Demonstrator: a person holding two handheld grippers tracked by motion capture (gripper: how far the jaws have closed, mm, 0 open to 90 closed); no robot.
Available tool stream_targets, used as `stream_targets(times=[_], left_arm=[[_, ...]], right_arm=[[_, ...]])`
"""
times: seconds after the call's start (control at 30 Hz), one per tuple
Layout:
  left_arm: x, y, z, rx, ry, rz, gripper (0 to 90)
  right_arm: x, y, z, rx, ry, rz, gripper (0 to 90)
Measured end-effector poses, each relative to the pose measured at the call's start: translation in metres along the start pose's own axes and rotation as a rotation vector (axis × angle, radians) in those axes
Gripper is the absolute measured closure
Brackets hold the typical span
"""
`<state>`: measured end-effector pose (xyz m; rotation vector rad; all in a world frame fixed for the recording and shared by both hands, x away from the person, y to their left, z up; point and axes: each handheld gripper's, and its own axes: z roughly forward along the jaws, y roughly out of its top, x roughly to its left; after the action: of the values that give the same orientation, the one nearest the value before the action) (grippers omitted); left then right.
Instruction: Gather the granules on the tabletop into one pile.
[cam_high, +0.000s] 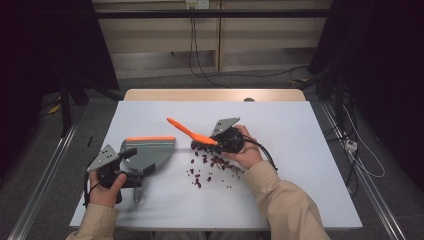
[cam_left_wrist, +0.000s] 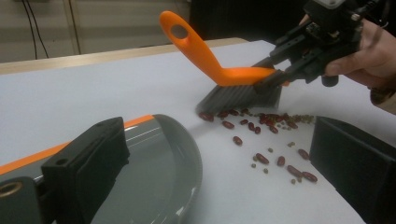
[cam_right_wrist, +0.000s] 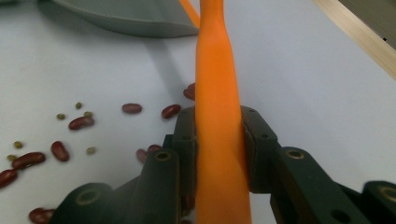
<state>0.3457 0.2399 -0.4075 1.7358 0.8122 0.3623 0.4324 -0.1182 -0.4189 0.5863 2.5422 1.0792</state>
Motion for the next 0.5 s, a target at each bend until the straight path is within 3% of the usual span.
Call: stream_targets(times=[0.1, 0.5], left_arm=[[-0.001, 0.001, -0.001, -0.002, 0.000, -0.001, 4.2], [-0.005, 0.001, 0.000, -0.004, -0.003, 0.006, 4.3]], right_arm=[[0.009, -0.001, -0.005, 0.011, 0.003, -0.025, 71.2], [0.027, -0.011, -0.023, 0.002, 0.024, -0.023, 71.3]])
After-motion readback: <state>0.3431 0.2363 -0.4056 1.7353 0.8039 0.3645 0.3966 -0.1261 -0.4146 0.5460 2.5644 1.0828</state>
